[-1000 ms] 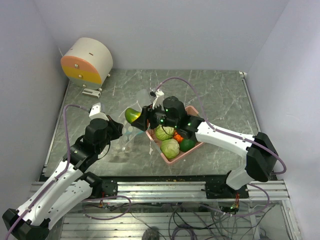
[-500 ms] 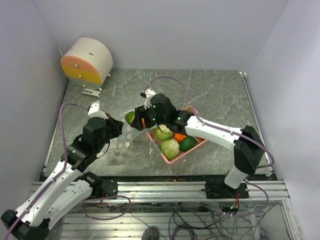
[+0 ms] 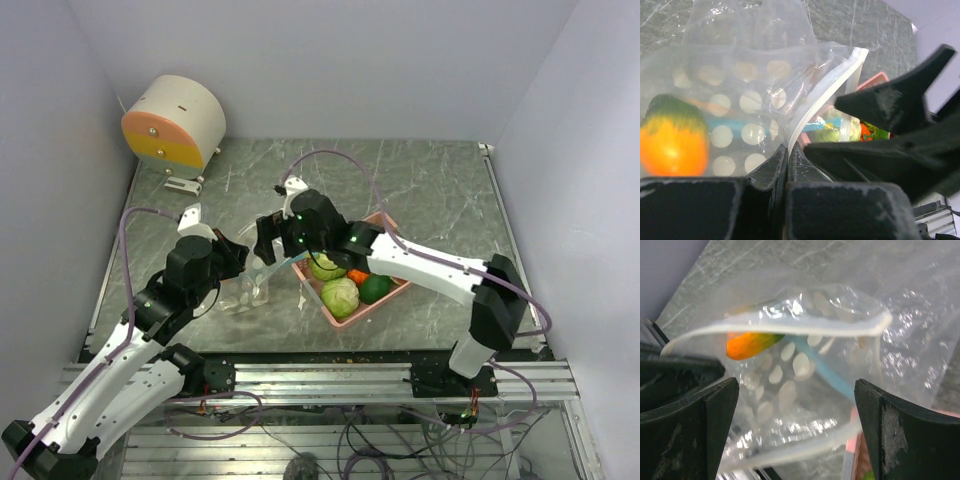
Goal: Place the food in the zip-top bag and seal the zipper
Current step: Place the fake fruit in the zipper food storage bag, then pick up the fake fruit from the bin.
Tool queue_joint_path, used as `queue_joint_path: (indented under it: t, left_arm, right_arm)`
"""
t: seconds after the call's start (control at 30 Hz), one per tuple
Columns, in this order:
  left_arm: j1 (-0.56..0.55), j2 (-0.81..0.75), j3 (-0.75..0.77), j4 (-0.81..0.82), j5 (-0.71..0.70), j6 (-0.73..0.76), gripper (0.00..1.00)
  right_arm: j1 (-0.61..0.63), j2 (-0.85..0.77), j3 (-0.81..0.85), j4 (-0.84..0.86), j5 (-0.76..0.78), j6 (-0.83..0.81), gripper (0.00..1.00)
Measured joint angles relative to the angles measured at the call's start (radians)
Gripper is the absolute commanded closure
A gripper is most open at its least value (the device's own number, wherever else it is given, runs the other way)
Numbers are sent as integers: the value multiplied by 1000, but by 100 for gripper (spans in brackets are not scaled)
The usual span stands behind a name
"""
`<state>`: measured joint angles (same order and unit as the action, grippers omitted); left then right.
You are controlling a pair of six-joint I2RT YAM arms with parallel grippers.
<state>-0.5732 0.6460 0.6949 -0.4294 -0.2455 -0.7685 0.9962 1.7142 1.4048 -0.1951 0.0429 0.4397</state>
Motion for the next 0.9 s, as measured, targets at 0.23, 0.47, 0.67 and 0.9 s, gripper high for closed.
queue_joint_path:
  t: [0.23, 0.47, 0.67, 0.9]
  left_arm:
    - [0, -14, -33, 2, -2, -3, 93]
    - [0, -7, -66, 26, 0, -7, 93]
    - [-1, 26, -69, 45, 10, -6, 93]
    - [-4, 21, -71, 45, 10, -5, 93]
  right_arm:
    - [11, -266, -135, -131, 156, 22, 0]
    - [-114, -512, -282, -370, 418, 154, 0]
    - [-319, -533, -406, -508, 504, 180, 0]
    - [-393, -486, -439, -508, 524, 154, 0]
